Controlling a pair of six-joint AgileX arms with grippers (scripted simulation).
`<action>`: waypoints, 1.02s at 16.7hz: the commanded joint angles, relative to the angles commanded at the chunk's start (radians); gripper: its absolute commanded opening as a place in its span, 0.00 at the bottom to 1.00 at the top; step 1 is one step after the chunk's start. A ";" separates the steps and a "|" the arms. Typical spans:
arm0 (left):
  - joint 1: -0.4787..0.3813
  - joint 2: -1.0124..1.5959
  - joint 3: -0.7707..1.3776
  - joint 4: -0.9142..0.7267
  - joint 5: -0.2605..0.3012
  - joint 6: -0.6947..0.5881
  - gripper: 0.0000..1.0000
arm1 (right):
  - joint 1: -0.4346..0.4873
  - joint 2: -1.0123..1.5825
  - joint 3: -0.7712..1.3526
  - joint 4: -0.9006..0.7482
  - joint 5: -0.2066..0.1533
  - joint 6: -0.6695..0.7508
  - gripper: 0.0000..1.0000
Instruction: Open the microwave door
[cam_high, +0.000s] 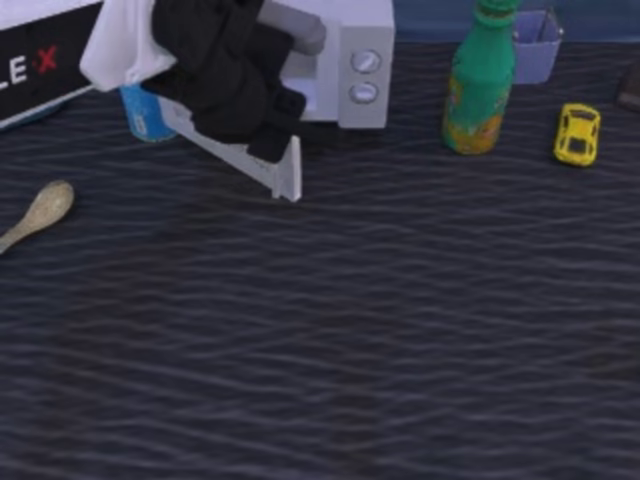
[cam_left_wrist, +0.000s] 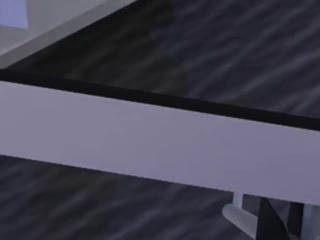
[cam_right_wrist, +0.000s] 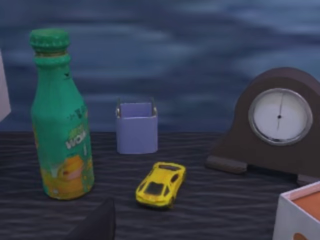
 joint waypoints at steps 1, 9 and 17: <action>0.000 0.000 0.000 0.000 0.000 0.000 0.00 | 0.000 0.000 0.000 0.000 0.000 0.000 1.00; 0.025 -0.037 -0.047 0.007 0.050 0.080 0.00 | 0.000 0.000 0.000 0.000 0.000 0.000 1.00; 0.049 -0.065 -0.084 0.010 0.084 0.145 0.00 | 0.000 0.000 0.000 0.000 0.000 0.000 1.00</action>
